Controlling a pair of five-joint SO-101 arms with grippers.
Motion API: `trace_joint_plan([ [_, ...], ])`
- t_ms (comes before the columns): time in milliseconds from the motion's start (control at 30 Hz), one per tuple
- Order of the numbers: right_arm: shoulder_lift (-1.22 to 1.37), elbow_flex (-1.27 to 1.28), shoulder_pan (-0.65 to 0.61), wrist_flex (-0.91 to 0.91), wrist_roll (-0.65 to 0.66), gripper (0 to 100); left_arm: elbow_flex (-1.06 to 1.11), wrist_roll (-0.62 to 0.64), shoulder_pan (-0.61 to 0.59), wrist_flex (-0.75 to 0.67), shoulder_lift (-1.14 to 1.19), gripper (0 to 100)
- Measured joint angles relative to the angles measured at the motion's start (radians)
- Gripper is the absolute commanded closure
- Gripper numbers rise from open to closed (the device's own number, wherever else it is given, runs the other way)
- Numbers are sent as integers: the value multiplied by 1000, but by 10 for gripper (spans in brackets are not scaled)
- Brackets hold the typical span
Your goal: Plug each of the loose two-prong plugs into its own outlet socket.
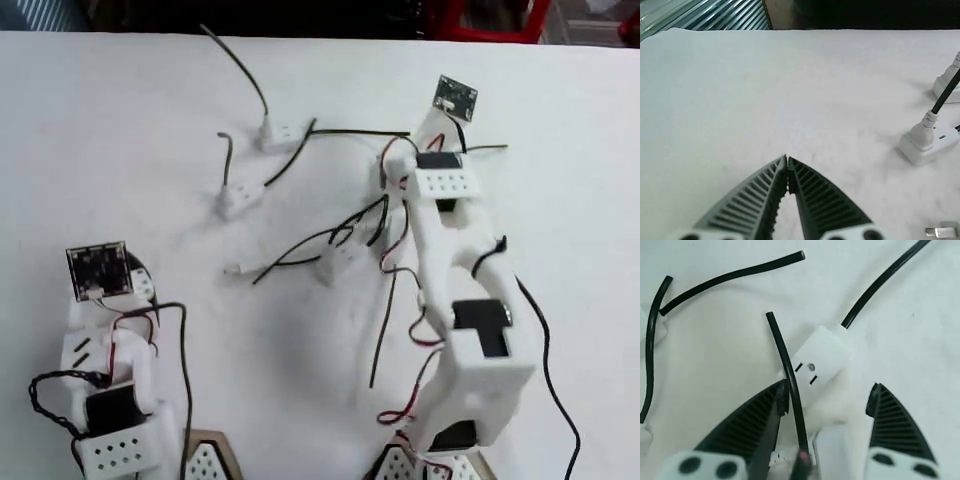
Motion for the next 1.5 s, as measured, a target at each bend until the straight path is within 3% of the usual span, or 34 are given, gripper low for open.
trace_joint_plan([
  [167,153,-144,-2,8,-2,755,0,0,0,0,0,976],
  [467,381,-436,-20,186,-74,758,0,0,0,0,0,976],
  [533,423,-508,-20,241,-74,801,0,0,0,0,0,976],
  [667,494,-640,-8,354,-74,990,0,0,0,0,0,976],
  [1000,534,-918,11,588,-75,981,0,0,0,0,0,976],
  [1267,534,-1370,74,856,-69,981,0,0,0,0,0,976],
  [1500,525,-1490,110,875,69,981,0,0,0,0,0,976],
])
